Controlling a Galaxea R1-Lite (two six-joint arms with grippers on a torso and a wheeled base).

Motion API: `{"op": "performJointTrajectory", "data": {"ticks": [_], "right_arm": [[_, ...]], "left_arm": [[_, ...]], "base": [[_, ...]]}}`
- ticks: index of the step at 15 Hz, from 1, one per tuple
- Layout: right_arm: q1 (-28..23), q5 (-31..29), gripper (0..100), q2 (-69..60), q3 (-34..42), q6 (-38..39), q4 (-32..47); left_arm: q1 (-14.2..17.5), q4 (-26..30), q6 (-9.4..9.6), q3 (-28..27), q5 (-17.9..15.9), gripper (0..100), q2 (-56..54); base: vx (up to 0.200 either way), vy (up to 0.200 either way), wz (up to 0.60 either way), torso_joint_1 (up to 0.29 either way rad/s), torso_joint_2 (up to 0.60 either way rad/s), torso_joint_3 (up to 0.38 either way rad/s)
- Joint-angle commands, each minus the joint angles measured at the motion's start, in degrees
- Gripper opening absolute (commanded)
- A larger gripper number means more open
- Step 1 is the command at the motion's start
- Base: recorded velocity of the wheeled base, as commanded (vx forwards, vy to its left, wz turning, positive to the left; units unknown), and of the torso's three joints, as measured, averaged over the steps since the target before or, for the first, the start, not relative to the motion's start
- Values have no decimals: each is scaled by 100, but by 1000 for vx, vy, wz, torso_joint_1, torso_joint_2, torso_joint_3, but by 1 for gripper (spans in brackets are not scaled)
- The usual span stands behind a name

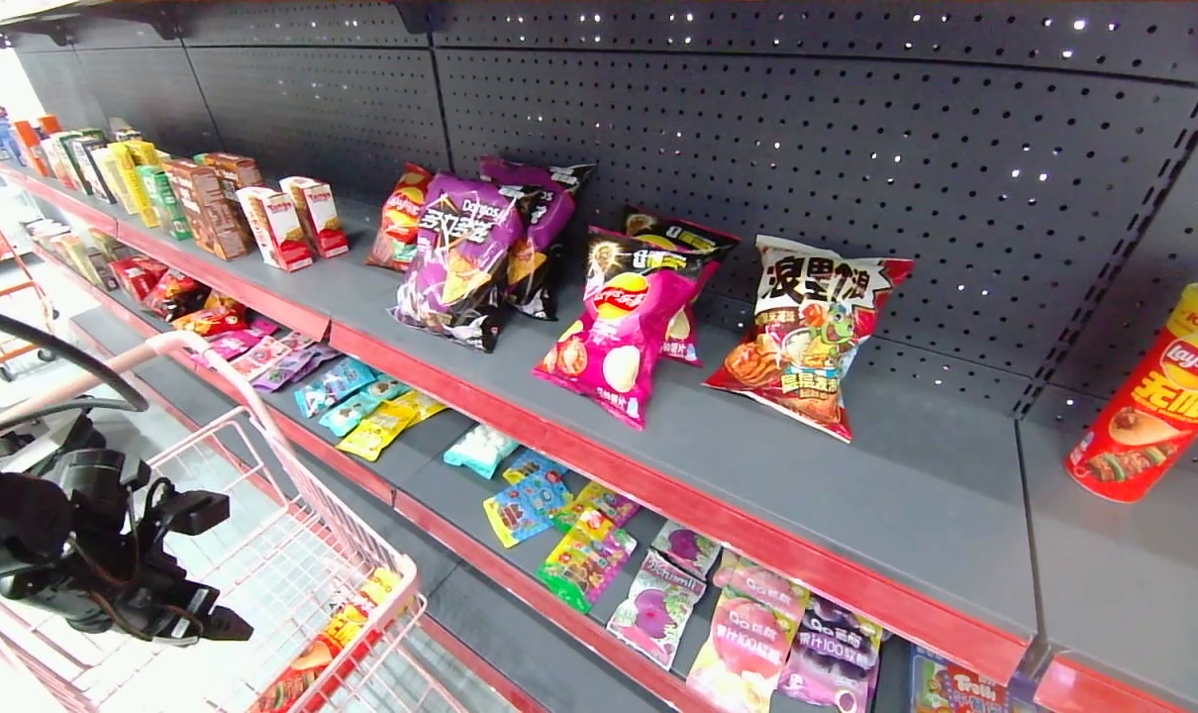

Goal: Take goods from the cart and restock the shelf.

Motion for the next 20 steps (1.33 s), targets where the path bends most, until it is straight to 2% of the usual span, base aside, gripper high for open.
{"op": "performJointTrajectory", "data": {"ticks": [1, 7, 11, 14, 17, 20], "right_arm": [[0, 1, 100, 2, 1, -7, 0], [0, 1, 100, 2, 1, 2, 0], [0, 1, 100, 2, 1, 2, 0], [0, 1, 100, 2, 1, 2, 0], [0, 1, 100, 2, 1, 2, 0], [0, 1, 100, 2, 1, 2, 0]], "left_arm": [[-255, 2, -15, -8, -147, 100, 244], [-422, -7, -50, -43, -164, 100, 551], [-422, -15, -50, -113, -173, 100, 622], [-422, -297, -50, -122, -173, 100, 727], [-422, -332, -58, -139, -173, 100, 753], [-431, -402, -67, -526, -182, 100, 1000]], "base": [[0, 0, 0, 0, 0, 0], [0, 0, 0, 0, 0, 0], [0, 0, 0, 0, 0, 0], [0, 0, 0, 0, 0, 0], [0, 0, 0, 0, 0, 0], [0, 0, 0, 0, 0, 0]]}}
